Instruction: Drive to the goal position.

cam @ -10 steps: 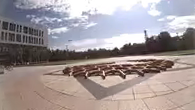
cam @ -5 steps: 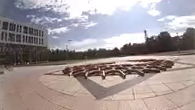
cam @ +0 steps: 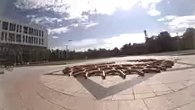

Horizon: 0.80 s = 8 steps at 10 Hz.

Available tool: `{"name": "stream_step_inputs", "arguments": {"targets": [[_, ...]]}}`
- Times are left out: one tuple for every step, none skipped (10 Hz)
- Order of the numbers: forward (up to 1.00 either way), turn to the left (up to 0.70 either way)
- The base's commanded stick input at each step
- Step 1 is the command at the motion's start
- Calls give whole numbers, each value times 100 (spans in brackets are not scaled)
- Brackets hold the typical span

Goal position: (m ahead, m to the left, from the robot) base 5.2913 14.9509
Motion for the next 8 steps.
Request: {"name": "stream_step_inputs", "arguments": {"targets": [[0,0],[0,0],[0,0],[0,0],[0,0],[0,0],[0,0],[0,0]]}}
